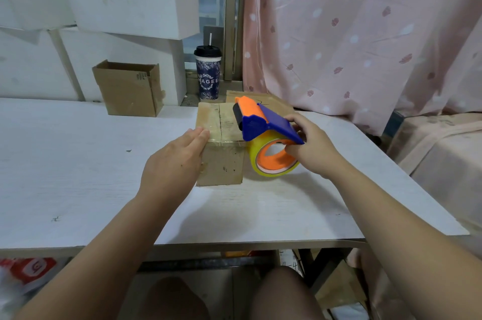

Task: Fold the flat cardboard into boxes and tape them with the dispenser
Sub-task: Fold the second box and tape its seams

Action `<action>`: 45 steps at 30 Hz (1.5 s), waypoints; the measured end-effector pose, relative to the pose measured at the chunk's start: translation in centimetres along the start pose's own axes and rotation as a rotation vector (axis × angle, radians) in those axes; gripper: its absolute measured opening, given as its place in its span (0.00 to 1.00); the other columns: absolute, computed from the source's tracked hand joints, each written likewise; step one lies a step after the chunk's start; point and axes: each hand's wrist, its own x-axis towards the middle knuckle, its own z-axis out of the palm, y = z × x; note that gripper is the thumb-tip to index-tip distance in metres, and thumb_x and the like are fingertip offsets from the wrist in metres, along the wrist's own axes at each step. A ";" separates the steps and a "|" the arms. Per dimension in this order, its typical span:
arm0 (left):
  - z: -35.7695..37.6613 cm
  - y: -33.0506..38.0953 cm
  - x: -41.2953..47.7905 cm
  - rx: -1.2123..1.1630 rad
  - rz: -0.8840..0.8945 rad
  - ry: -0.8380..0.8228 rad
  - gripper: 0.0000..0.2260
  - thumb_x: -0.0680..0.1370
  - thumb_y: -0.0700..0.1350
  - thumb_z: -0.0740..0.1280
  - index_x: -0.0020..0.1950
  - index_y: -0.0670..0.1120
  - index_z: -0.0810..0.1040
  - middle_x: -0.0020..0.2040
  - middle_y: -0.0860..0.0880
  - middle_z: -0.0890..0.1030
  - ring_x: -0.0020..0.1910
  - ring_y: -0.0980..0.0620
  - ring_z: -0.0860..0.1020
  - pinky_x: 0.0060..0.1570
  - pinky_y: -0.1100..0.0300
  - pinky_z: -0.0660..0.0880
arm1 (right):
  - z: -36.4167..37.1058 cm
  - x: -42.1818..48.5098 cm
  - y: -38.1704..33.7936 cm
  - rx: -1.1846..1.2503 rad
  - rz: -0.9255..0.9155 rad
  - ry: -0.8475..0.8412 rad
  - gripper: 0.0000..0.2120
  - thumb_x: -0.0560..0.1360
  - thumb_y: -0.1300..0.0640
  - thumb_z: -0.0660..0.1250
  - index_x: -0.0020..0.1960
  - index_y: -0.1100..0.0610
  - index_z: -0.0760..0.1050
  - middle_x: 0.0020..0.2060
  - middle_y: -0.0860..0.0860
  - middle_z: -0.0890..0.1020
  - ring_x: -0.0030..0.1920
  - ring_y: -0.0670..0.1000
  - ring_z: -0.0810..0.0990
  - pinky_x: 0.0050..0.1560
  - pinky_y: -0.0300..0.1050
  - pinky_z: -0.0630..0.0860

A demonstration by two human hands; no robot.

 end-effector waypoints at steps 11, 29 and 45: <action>0.4 3.0 -0.5 -0.062 -0.034 -0.023 0.25 0.80 0.45 0.60 0.76 0.55 0.58 0.72 0.40 0.64 0.66 0.42 0.68 0.56 0.50 0.74 | 2.0 -0.6 2.1 0.175 0.055 0.043 0.24 0.71 0.69 0.69 0.60 0.47 0.71 0.51 0.49 0.78 0.53 0.53 0.78 0.46 0.43 0.77; 1.3 7.0 1.8 0.288 -0.019 0.161 0.08 0.72 0.47 0.70 0.46 0.44 0.78 0.40 0.41 0.76 0.36 0.41 0.75 0.38 0.53 0.70 | 3.2 -2.7 2.3 0.184 0.027 0.220 0.25 0.71 0.56 0.70 0.66 0.45 0.71 0.57 0.43 0.75 0.55 0.39 0.75 0.43 0.22 0.70; 1.7 6.1 2.7 0.131 -0.051 0.217 0.08 0.74 0.51 0.63 0.43 0.47 0.75 0.46 0.48 0.82 0.45 0.42 0.75 0.41 0.56 0.58 | 0.6 -0.9 1.3 -0.154 -0.152 0.109 0.29 0.65 0.69 0.66 0.62 0.51 0.65 0.52 0.47 0.73 0.44 0.48 0.70 0.37 0.26 0.66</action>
